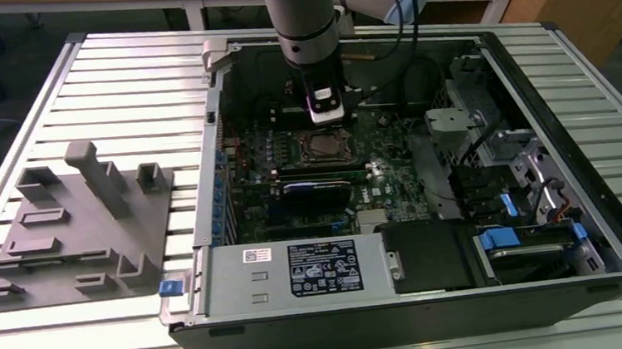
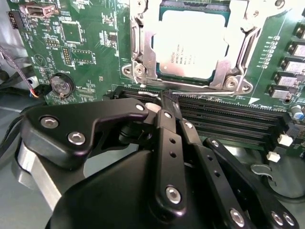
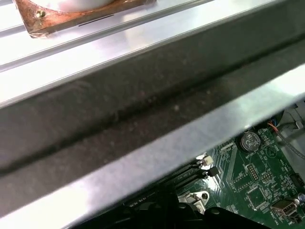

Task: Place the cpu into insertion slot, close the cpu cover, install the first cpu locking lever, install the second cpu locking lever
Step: 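Install the first cpu locking lever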

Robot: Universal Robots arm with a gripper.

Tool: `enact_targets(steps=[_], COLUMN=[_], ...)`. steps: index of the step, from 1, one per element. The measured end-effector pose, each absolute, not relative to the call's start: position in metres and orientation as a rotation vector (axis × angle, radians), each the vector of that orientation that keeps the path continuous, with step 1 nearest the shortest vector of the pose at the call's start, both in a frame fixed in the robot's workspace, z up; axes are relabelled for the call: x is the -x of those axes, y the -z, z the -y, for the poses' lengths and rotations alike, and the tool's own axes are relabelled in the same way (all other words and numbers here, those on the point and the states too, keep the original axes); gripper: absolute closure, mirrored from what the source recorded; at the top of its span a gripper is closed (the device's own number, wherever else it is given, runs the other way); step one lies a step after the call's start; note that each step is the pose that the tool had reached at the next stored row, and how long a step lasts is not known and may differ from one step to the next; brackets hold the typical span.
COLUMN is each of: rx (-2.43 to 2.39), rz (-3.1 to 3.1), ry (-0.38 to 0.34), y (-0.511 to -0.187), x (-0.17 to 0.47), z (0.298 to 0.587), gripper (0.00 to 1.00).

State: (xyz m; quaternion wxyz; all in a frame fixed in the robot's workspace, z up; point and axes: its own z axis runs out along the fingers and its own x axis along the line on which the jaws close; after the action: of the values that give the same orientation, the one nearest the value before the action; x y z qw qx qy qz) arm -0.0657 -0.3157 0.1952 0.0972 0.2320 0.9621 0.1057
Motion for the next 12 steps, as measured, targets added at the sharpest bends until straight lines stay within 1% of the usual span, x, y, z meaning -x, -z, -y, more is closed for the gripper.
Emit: enact_targets(steps=[12], rx=[-0.687], rz=[-2.849], ry=[-0.313], y=[-0.1951], x=[0.0649], z=[0.3172], gripper=[0.89])
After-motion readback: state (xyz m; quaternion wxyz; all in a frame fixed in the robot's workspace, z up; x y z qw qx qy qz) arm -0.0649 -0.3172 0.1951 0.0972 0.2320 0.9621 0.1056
